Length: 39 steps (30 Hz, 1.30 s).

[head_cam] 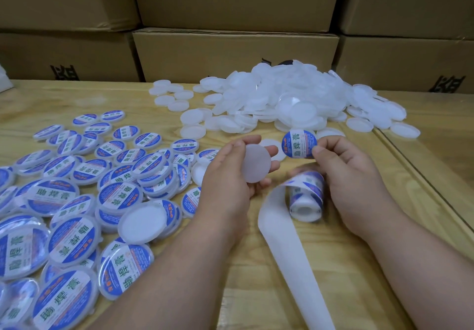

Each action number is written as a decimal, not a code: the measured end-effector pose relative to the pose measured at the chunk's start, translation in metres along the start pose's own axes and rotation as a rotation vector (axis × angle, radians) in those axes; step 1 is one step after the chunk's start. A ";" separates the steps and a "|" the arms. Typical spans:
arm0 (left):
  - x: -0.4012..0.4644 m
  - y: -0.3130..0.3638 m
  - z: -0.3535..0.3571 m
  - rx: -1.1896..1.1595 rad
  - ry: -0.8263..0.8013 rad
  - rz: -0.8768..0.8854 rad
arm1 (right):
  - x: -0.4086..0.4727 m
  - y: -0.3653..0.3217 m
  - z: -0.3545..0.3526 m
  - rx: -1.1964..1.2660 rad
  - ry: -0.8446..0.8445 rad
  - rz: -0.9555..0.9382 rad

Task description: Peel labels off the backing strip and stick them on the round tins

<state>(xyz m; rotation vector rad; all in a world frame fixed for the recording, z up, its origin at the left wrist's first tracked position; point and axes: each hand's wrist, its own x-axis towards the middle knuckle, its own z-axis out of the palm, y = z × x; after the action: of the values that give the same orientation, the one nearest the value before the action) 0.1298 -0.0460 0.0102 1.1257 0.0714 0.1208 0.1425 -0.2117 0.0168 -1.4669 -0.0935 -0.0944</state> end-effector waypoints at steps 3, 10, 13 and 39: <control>0.000 0.001 0.001 -0.002 0.014 -0.021 | -0.001 -0.001 -0.001 -0.017 -0.066 0.008; -0.002 0.000 0.002 -0.044 -0.075 -0.060 | 0.000 0.003 0.001 -0.063 -0.228 0.040; -0.002 0.000 0.001 0.017 -0.138 -0.051 | -0.001 0.003 0.004 -0.132 -0.238 -0.007; 0.000 -0.001 0.001 0.100 -0.152 -0.043 | 0.000 0.010 0.004 -0.170 -0.161 -0.049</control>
<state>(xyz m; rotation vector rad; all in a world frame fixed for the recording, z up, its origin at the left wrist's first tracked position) 0.1297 -0.0472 0.0100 1.2287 -0.0338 -0.0074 0.1441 -0.2067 0.0072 -1.6412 -0.2573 -0.0243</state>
